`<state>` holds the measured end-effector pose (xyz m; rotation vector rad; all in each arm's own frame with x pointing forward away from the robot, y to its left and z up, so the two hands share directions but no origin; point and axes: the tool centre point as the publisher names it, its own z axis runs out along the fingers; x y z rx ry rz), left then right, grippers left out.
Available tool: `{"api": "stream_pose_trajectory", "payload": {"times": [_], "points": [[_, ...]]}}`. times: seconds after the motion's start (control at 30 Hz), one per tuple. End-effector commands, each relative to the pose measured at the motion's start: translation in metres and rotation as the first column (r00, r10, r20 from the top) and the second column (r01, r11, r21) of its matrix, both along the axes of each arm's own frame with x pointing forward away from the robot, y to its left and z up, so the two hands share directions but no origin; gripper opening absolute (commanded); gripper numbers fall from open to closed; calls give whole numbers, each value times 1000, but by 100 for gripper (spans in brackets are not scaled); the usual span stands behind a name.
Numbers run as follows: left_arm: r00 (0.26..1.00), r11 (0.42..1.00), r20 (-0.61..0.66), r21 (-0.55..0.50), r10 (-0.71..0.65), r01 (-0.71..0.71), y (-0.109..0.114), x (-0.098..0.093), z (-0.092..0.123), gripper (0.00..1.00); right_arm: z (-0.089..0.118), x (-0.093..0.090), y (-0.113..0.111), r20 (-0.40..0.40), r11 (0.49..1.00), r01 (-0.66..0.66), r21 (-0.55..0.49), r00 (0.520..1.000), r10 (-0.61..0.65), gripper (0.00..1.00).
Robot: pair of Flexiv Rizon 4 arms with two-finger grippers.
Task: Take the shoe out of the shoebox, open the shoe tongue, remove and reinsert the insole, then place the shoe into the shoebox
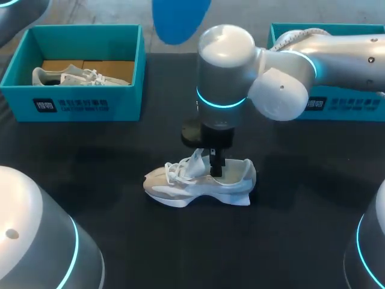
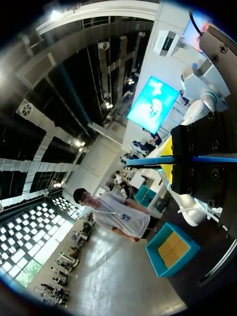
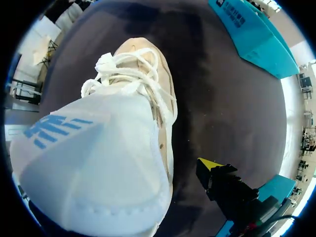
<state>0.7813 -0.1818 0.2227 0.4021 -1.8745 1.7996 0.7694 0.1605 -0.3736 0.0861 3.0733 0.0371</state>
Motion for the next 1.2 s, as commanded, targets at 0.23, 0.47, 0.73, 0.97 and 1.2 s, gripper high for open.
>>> {"api": "stream_pose_trajectory", "payload": {"times": [0.23,0.47,0.73,0.97,1.2], "points": [[1000,1000,0,1,0,0,0,0,0,0,-12,-1,0,-8,1000,7,0,1000,-7,26],[1000,1000,0,1,0,0,0,0,0,0,-13,-3,-1,-11,1000,8,-10,1000,-8,0],[1000,1000,0,1,0,0,0,0,0,0,-6,-6,-2,3,1000,14,-21,1000,-14,0],[1000,1000,0,1,0,0,0,0,0,0,4,-11,-5,-16,998,53,-42,998,-54,0],[1000,1000,0,1,0,0,0,0,0,0,21,-19,-11,-11,992,120,-46,993,-121,0]]}}
